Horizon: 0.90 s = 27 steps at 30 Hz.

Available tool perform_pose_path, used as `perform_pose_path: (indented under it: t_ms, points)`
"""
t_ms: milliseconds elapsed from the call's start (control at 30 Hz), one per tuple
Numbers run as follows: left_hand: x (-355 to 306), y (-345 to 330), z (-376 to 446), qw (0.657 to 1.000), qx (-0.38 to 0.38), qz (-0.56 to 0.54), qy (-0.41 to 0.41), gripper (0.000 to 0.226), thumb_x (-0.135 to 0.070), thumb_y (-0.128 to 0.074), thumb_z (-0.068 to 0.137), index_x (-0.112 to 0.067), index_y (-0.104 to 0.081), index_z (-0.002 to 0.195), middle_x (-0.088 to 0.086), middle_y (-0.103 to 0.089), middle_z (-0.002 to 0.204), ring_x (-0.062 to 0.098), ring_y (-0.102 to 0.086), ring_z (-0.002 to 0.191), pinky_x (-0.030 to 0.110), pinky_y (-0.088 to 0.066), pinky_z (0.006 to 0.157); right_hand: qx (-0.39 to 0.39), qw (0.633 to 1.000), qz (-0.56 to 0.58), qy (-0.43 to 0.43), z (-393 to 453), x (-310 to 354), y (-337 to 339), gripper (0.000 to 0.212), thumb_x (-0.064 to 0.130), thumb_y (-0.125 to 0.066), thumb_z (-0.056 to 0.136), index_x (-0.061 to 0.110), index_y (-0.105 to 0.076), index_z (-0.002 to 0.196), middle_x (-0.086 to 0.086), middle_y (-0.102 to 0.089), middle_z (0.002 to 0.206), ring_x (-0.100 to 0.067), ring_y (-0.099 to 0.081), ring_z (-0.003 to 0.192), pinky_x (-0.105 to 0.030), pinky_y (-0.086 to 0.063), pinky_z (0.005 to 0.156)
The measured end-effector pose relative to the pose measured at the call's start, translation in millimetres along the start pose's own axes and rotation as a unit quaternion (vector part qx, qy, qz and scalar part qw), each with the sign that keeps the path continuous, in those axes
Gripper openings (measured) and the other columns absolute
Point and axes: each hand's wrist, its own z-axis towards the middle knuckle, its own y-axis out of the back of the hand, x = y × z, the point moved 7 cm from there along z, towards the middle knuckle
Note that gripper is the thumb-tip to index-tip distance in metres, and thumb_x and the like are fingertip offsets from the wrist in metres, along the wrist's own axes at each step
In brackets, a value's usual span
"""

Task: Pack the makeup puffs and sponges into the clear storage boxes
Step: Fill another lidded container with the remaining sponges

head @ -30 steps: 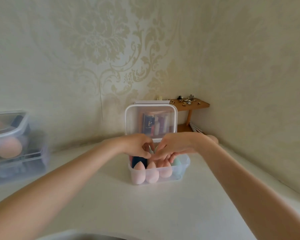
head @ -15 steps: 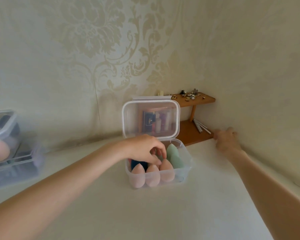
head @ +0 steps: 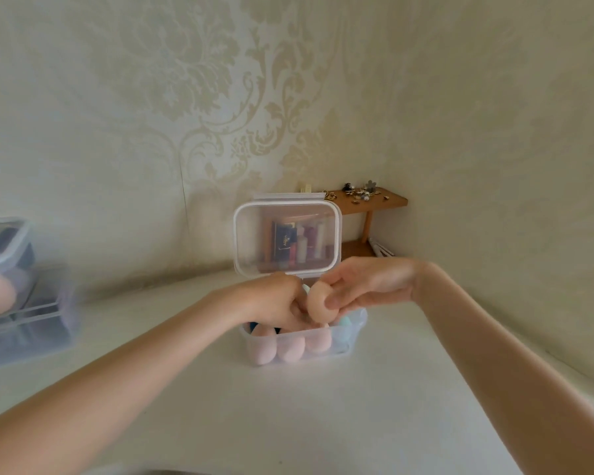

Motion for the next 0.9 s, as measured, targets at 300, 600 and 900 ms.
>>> perform_pose_path:
  t_ms: [300, 600, 900]
  points:
    - [14, -11, 2, 0.999, -0.038, 0.007, -0.007, 0.029, -0.042, -0.043, 0.074, -0.017, -0.056, 0.068, -0.002, -0.065, 0.087, 0.022, -0.058, 0.080, 0.033, -0.050, 0.078, -0.013, 0.988, -0.015, -0.156, 26, -12, -1, 0.026, 0.006, -0.053, 0.093, 0.014, -0.052, 0.118, 0.000, -0.053, 0.117, -0.019, -0.047, 0.118, -0.028, -0.044, 0.098]
    - [17, -10, 2, 0.999, -0.040, -0.021, -0.012, 0.031, -0.044, -0.042, 0.067, -0.022, -0.037, 0.047, -0.002, -0.040, 0.060, 0.016, -0.032, 0.065, 0.021, -0.033, 0.060, -0.101, 0.875, -0.460, -0.108, 47, -5, -14, 0.009, 0.010, -0.050, 0.089, 0.005, -0.058, 0.088, -0.006, -0.053, 0.088, -0.019, -0.045, 0.082, -0.016, -0.035, 0.065]
    - [16, -10, 0, 0.999, -0.037, -0.033, -0.002, 0.029, -0.028, -0.054, 0.084, -0.026, -0.043, 0.057, 0.000, -0.060, 0.084, 0.019, -0.052, 0.080, 0.025, -0.043, 0.078, -0.005, 0.960, -0.222, -0.173, 31, -1, -13, 0.024, 0.008, -0.061, 0.089, 0.006, -0.060, 0.113, 0.001, -0.064, 0.105, -0.008, -0.060, 0.097, -0.012, -0.049, 0.082]
